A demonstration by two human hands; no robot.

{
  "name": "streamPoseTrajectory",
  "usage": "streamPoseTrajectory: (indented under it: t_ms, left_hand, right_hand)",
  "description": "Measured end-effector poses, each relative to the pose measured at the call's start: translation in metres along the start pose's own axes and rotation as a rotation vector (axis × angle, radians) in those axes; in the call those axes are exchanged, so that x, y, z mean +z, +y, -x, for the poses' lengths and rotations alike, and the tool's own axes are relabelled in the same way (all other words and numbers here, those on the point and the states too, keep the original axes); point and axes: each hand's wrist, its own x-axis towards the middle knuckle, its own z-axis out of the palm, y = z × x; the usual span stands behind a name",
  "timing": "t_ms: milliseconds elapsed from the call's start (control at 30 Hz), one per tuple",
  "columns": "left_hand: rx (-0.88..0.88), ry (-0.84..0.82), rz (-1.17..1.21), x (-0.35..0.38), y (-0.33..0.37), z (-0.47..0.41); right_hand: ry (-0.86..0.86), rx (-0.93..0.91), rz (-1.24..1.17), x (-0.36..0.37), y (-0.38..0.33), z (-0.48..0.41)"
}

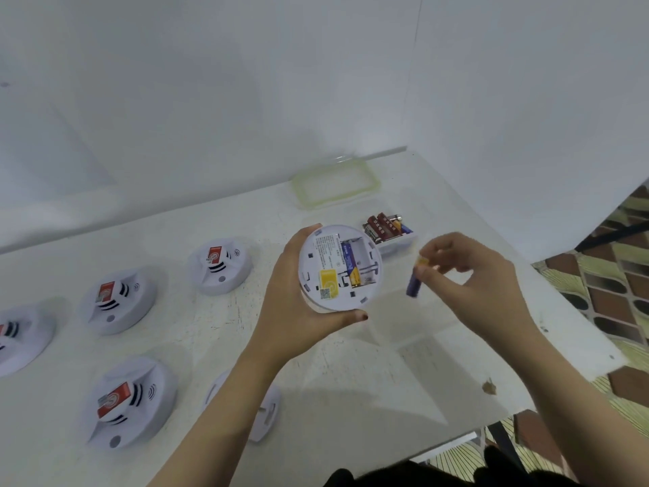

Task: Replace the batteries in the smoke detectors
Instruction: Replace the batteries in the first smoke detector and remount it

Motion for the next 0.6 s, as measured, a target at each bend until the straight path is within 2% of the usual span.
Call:
streamPoseTrajectory:
  t_ms: [100, 233, 333, 400, 600]
  left_hand:
    - [-0.012, -0.021, 0.013, 0.004, -0.004, -0.003]
    - [-0.017, -0.053, 0.01, 0.01, -0.005, -0.006]
    - [-0.006, -0.074, 0.0, 0.013, -0.004, -0.007]
    - [-0.005, -0.091, 0.002, 0.014, -0.004, -0.007]
    - [0.011, -0.137, 0.024, 0.014, -0.006, -0.007]
  right_hand:
    - [-0.157, 0.044, 0.21, -0.002, 0.016, 0.0]
    - [-0.125, -0.126, 0.099, 0.003, 0.005, -0.002]
    - [-0.254, -0.293, 0.136, 0.006, -0.003, -0.01]
    - [-0.324, -0.318, 0.181, 0.007, -0.002, -0.016]
    - [-0.349, -0.436, 0.284, 0.005, -0.002, -0.028]
